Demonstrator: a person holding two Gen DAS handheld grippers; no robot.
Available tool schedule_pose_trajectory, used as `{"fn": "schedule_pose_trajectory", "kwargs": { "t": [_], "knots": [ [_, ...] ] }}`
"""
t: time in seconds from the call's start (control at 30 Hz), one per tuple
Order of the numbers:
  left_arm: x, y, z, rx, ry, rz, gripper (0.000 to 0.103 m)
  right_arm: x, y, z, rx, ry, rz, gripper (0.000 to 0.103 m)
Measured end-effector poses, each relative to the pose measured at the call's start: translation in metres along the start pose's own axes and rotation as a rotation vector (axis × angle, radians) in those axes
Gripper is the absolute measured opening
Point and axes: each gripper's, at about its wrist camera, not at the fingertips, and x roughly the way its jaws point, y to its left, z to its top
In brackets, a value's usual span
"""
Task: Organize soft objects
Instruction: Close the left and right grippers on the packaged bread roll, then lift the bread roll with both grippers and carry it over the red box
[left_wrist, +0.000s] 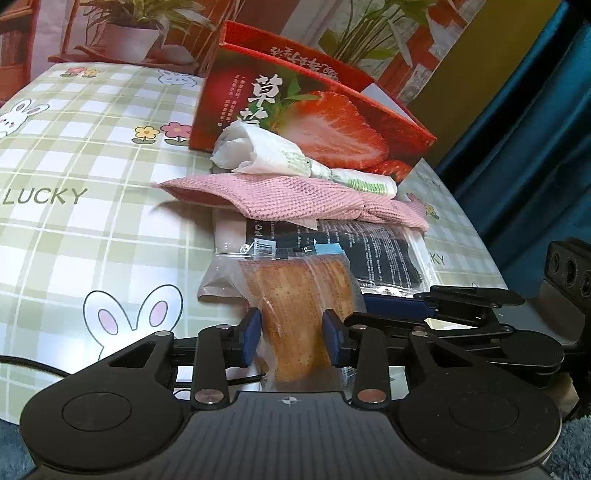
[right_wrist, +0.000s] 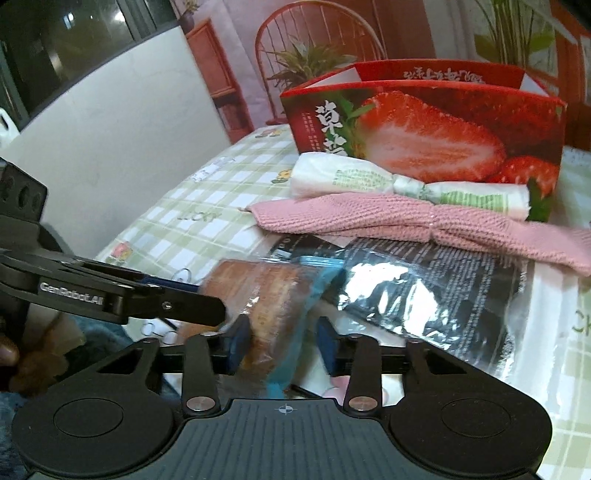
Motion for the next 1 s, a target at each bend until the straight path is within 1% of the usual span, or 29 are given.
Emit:
{"fn": "schedule_pose_trajectory", "kwargs": {
  "t": [0.13,0.23,0.33,0.47,0.53,0.63,0.7,0.87,1.0],
  "knots": [
    [0.003,-0.002,0.001,0.021,0.008,0.001,0.038,-0.001,0.001,0.000,-0.001,-0.003,0.015,0.030],
    [0.006,-0.001,0.001,0.020,0.011,-0.011,0.038,0.000,-0.002,-0.001,0.022,0.000,0.010,0.035],
    [0.007,-0.001,0.002,0.019,0.010,-0.017,0.038,0.001,-0.007,-0.001,0.054,0.003,0.026,0.036],
    [0.006,-0.004,0.002,0.045,0.004,-0.020,0.037,0.001,-0.008,-0.002,0.069,0.003,0.047,0.034],
    [0.004,-0.007,0.003,0.069,-0.002,-0.017,0.037,-0.001,-0.006,-0.002,0.058,-0.008,0.040,0.031],
    [0.000,-0.013,0.008,0.098,-0.026,-0.024,0.037,-0.007,-0.004,0.000,0.053,-0.041,0.020,0.028],
    [-0.003,-0.017,0.014,0.107,-0.050,-0.034,0.037,-0.014,-0.004,0.002,0.049,-0.078,0.007,0.028],
    [-0.006,-0.021,0.034,0.096,-0.108,-0.059,0.037,-0.030,-0.009,0.014,0.051,-0.164,-0.005,0.027],
    [-0.002,-0.030,0.055,0.104,-0.142,-0.067,0.037,-0.036,-0.012,0.030,0.015,-0.201,-0.034,0.027]
  ]
}}
